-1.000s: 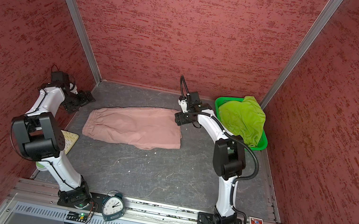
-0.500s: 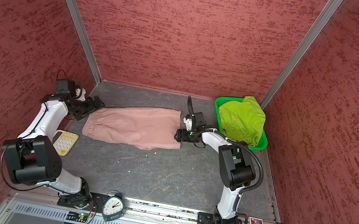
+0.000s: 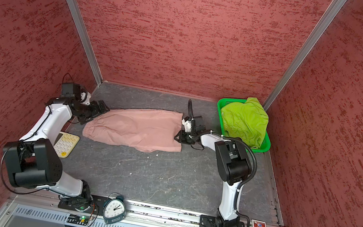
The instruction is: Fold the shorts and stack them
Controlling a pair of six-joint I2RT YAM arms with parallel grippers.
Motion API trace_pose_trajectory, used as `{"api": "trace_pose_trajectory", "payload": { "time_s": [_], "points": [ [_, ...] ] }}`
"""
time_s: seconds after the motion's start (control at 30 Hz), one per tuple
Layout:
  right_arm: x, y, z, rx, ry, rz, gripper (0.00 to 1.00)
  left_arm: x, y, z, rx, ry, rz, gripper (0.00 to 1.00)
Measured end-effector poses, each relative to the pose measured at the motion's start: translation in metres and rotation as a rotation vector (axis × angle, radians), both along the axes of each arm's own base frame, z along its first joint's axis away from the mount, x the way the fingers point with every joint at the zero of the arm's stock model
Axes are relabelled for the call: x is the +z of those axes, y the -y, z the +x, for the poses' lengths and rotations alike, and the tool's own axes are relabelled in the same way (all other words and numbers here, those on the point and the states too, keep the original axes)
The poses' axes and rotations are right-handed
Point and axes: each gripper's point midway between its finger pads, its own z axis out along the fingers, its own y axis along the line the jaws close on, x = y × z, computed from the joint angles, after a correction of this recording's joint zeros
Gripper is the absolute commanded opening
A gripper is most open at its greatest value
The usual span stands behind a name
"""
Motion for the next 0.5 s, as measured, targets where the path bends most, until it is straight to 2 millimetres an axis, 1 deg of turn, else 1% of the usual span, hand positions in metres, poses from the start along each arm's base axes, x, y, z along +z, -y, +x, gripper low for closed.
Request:
{"api": "trace_pose_trajectory", "payload": {
  "time_s": [0.07,0.17,0.23,0.3,0.33,0.4,0.47,0.5],
  "points": [
    [0.001,-0.002,0.000,0.000,-0.002,0.008,0.00,0.001,0.007,0.000,-0.018,0.004,0.002,0.99],
    [0.003,0.001,0.000,-0.016,-0.006,-0.008,0.00,0.004,0.020,0.001,-0.045,0.008,-0.001,0.99],
    [0.010,0.008,-0.002,-0.036,-0.005,-0.042,0.00,0.003,0.033,0.003,-0.078,0.010,0.000,0.99],
    [0.028,0.016,-0.005,-0.059,0.017,-0.065,0.00,0.003,0.053,0.004,-0.134,0.011,0.004,0.99],
    [0.042,0.021,-0.008,-0.073,0.039,-0.074,0.00,0.004,0.066,0.005,-0.173,0.016,0.009,0.99],
    [0.066,0.032,-0.018,-0.100,0.074,-0.086,0.00,0.003,0.095,0.005,-0.265,0.025,0.026,0.99],
    [0.087,0.044,-0.032,-0.129,0.102,-0.094,0.00,-0.001,0.129,0.004,-0.378,0.023,0.046,0.99],
    [0.092,0.048,-0.039,-0.140,0.105,-0.098,0.00,-0.003,0.145,0.002,-0.431,0.024,0.056,0.99]
  ]
}}
